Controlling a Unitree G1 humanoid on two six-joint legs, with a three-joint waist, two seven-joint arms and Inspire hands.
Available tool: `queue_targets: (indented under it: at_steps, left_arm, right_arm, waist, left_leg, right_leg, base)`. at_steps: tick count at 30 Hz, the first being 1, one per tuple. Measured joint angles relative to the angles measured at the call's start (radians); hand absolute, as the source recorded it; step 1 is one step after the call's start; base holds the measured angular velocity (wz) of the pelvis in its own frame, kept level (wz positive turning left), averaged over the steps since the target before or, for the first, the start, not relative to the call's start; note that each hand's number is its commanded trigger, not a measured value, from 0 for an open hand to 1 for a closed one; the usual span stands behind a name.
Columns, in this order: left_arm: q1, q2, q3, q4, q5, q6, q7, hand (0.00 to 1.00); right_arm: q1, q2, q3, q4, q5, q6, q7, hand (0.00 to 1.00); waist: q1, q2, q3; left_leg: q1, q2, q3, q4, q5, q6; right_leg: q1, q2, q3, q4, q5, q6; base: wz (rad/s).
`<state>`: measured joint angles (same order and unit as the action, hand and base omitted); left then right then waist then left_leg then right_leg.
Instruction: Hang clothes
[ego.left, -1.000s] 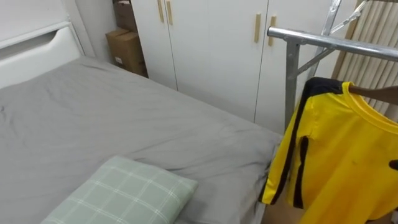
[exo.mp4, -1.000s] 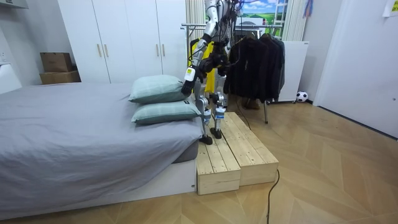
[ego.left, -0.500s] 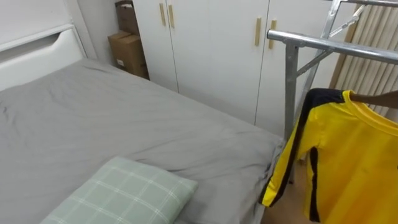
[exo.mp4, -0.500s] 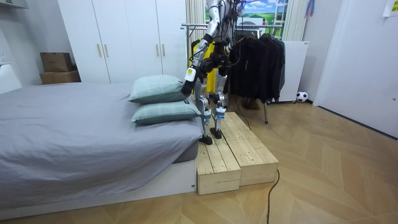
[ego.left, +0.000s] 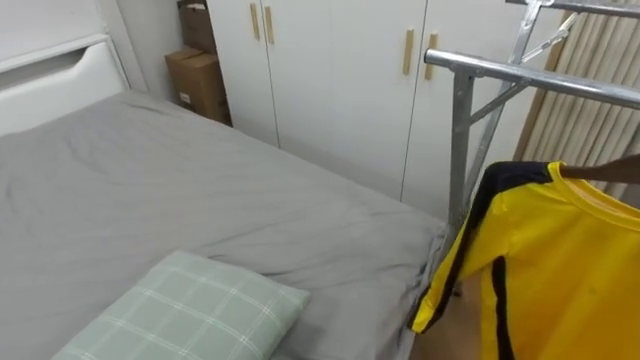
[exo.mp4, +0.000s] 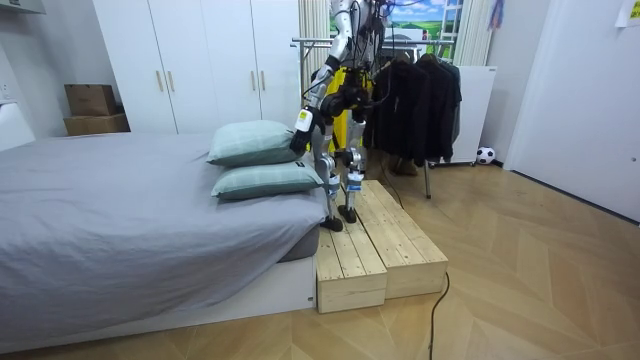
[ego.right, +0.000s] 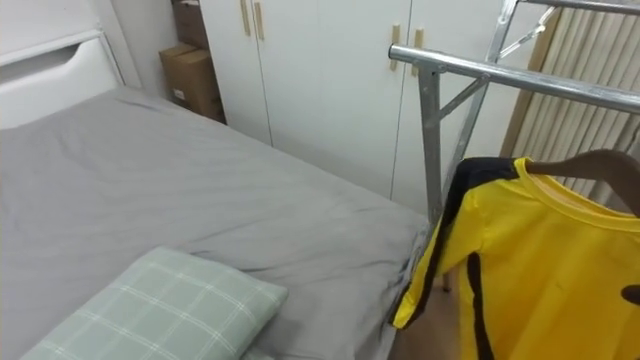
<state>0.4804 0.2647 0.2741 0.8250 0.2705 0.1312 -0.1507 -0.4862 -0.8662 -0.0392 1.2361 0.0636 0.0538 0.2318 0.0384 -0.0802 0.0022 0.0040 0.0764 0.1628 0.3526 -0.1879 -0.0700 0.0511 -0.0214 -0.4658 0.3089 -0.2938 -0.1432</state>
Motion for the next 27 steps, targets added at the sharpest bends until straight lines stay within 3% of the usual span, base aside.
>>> queue_targets:
  at_steps: [5, 9, 11, 21, 26, 27]
  left_arm:
    - [0.002, 0.000, 0.000, 0.001, -0.002, 0.000, 0.022, 0.00]
    - [0.001, 0.000, 0.002, 0.001, 0.007, 0.000, 0.024, 0.00]
    - [0.001, 0.001, 0.004, 0.001, 0.006, 0.000, 0.024, 0.00]
    - [0.001, 0.004, 0.020, 0.000, 0.005, -0.001, 0.025, 0.00]
    - [-0.001, 0.004, 0.039, -0.014, 0.006, -0.010, 0.029, 0.00]
    - [-0.003, 0.004, 0.039, -0.015, 0.005, -0.015, 0.034, 0.00]
  right_arm:
    - [0.069, 0.019, -0.033, -0.014, -0.004, -0.002, -0.027, 0.00]
    - [0.156, 0.053, -0.115, -0.067, -0.022, -0.022, -0.047, 0.00]
    - [0.185, 0.057, -0.115, -0.084, -0.034, -0.023, -0.047, 0.00]
    - [0.268, 0.073, -0.126, -0.131, -0.074, -0.041, -0.097, 0.00]
    - [0.318, 0.095, -0.168, -0.184, -0.077, -0.043, -0.133, 0.00]
    - [0.319, 0.108, -0.182, -0.184, -0.074, -0.043, -0.138, 0.00]
  waist:
    - [-0.007, -0.008, 0.0013]
    - [-0.021, -0.007, 0.0006]
    - [-0.023, -0.004, 0.0006]
    - [-0.061, 0.000, 0.0022]
    - [-0.072, 0.001, 0.0032]
    - [-0.076, 0.002, 0.0034]
  left_leg:
    - [-0.001, 0.005, 0.000, 0.011, 0.000, 0.000]
    - [-0.013, 0.009, 0.006, 0.031, -0.002, 0.000]
    - [-0.016, 0.018, 0.031, 0.039, -0.009, 0.001]
    - [-0.025, 0.037, 0.043, 0.052, -0.018, -0.005]
    - [-0.019, 0.035, 0.043, 0.038, -0.021, -0.002]
    - [-0.009, 0.032, 0.044, 0.017, -0.021, -0.002]
  right_leg:
    - [-0.002, 0.005, 0.014, -0.002, 0.004, -0.007]
    - [-0.003, 0.007, 0.015, -0.001, 0.004, -0.007]
    - [-0.007, 0.013, 0.017, 0.001, 0.004, -0.007]
    - [-0.037, 0.020, 0.028, 0.003, 0.010, -0.016]
    - [-0.048, 0.023, 0.029, -0.001, 0.003, 0.025]
    - [-0.048, 0.023, 0.029, -0.004, 0.004, 0.043]
  base:
    - [-0.10]
    - [0.00]
    - [0.00]
    - [-0.02]
    - [0.05]
    - [0.07]
